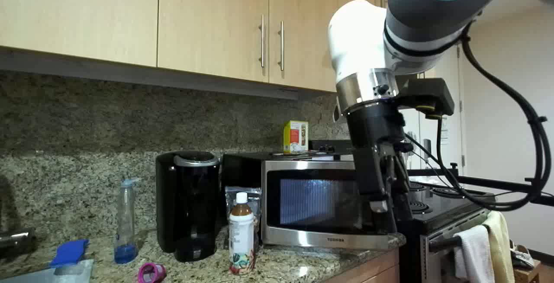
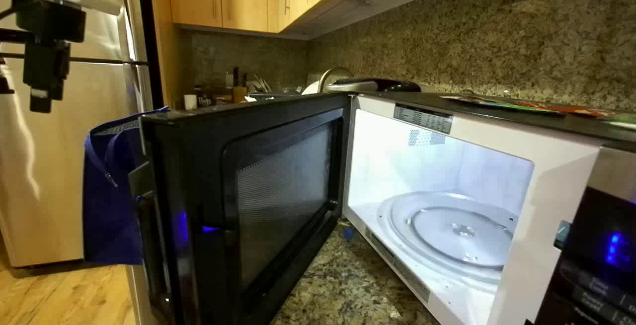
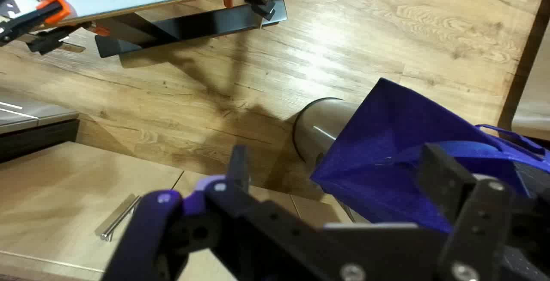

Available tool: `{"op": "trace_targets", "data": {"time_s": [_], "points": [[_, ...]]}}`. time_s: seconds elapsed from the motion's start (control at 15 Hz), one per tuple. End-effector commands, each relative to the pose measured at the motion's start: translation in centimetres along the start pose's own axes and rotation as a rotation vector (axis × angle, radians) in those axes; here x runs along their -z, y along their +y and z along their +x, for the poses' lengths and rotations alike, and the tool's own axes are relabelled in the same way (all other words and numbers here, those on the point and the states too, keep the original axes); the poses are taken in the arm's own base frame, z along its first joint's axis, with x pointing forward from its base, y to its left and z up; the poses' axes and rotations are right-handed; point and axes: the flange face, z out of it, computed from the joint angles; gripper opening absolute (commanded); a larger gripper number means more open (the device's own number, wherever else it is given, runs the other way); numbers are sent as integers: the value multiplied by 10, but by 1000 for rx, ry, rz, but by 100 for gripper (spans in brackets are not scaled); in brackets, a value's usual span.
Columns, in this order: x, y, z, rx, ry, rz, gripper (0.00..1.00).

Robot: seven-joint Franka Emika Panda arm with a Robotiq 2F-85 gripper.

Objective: Place the packet on top of the microwave

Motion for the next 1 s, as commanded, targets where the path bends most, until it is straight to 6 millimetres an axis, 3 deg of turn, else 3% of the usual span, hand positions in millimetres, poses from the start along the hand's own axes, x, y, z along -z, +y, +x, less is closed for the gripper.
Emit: {"op": "trace_targets", "data": {"time_s": [0.0,0.4,0.93], "points": [[0,0,0,0,-1,0,100],[10,7,16,-106,133,-42,100],[32,9,53,-135,281,-157,100]]}}
